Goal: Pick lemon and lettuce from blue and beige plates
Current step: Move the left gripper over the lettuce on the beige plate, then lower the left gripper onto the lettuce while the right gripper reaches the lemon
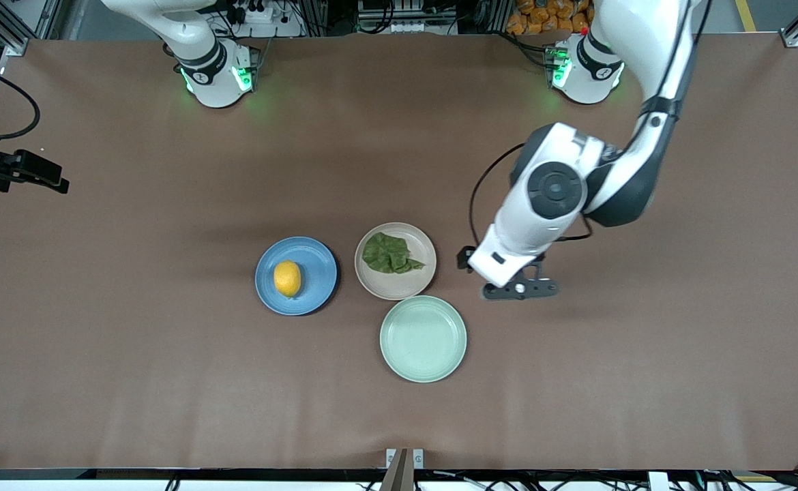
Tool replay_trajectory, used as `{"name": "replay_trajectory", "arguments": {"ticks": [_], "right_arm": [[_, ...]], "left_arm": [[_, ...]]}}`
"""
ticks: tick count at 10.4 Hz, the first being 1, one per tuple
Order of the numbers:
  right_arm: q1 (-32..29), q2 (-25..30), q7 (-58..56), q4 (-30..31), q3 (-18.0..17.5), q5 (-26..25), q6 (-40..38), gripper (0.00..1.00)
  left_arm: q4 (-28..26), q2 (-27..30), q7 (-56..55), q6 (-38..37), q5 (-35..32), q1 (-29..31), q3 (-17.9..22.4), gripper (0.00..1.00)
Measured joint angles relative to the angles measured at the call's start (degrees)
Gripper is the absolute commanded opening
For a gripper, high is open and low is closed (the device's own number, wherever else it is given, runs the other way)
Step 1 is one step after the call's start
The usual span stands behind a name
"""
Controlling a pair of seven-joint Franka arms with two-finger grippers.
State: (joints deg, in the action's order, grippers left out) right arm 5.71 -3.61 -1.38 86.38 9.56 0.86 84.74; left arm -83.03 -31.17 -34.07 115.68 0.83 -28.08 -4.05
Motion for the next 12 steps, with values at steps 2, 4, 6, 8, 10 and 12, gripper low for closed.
{"name": "replay_trajectory", "arguments": {"ticks": [2,4,6,8,10,12], "right_arm": [[0.0,0.0,0.0,0.0,0.0,0.0,0.0,1.00],[0.0,0.0,0.0,0.0,0.0,0.0,0.0,1.00],[0.1,0.0,0.0,0.0,-0.1,0.0,0.0,1.00],[0.5,0.0,0.0,0.0,-0.2,0.1,0.1,1.00],[1.5,0.0,0.0,0.1,-0.4,0.1,0.2,1.00],[2.9,-0.9,0.0,0.4,-0.6,0.7,1.5,1.00]], "left_arm": [[0.0,-2.4,-1.4,5.0,0.0,-3.0,0.0,1.00],[-0.1,-5.5,-2.2,10.0,0.0,-5.6,0.0,1.00],[0.0,-8.1,-2.3,15.2,0.0,-7.0,0.0,1.00],[0.0,-9.3,-3.5,17.7,0.0,-7.9,0.0,1.00],[0.0,-9.7,-5.4,19.0,0.0,-8.7,0.0,1.00],[0.0,-10.2,-6.5,20.0,0.0,-9.4,0.0,1.00]]}}
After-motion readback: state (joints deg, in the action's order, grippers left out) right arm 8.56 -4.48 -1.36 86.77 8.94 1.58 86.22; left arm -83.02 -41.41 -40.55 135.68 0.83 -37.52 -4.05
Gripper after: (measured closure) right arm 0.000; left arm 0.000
